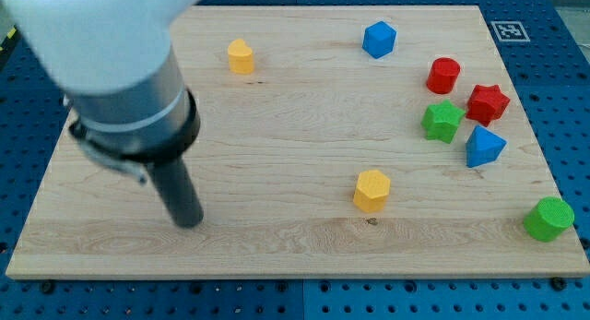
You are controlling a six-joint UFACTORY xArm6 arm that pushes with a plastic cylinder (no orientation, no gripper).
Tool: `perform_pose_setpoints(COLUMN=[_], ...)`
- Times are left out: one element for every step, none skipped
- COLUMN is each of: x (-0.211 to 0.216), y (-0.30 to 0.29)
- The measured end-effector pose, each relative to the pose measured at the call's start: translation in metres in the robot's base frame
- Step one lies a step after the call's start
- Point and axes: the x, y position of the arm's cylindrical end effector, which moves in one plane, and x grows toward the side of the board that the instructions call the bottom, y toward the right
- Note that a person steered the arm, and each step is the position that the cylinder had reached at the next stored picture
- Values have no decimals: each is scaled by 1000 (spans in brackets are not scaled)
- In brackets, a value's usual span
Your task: Nudge the yellow hexagon to the right a bit
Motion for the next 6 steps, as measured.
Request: perform_pose_setpoints(x=[-35,-36,-35,-31,4,6], y=[116,275,294,223,208,271])
